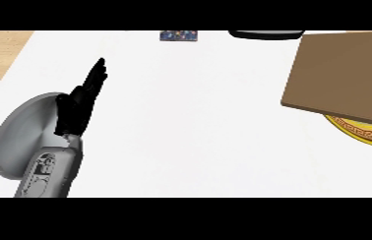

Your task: Pick the pear from the tray and place it in the plate

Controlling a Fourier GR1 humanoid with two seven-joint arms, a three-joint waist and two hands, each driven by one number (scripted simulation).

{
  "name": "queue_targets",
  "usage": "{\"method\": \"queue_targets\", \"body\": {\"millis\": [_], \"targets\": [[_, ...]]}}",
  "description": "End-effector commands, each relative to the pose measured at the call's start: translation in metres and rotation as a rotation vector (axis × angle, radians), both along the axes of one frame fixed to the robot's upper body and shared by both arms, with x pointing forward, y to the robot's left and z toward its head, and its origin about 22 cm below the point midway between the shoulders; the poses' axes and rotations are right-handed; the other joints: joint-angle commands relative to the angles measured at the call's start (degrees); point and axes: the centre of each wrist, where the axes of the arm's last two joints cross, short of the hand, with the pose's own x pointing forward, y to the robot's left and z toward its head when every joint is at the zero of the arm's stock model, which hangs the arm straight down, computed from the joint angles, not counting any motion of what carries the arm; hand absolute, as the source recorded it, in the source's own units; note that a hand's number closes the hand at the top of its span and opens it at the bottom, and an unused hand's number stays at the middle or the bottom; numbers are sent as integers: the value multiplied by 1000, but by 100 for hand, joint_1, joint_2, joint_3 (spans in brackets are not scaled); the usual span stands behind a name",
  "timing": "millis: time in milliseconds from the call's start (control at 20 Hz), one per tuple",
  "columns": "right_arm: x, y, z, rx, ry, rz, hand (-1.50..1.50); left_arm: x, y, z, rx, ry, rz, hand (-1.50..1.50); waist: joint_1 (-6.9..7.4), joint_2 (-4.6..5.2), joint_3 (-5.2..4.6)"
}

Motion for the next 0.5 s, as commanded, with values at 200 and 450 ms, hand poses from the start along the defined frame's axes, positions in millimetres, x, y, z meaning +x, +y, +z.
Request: {"method": "queue_targets", "body": {"millis": [200, 450], "targets": [[8, 21, -36, 147, 151, -19, -150, 6, -8, 3, -12, 14, 1, 0, -29, 4, 4], [13, 35, -50, 274, 121, -11, -150, -3, -10, 9, 5, -4, -7, 0, 62, 17, 14]]}}
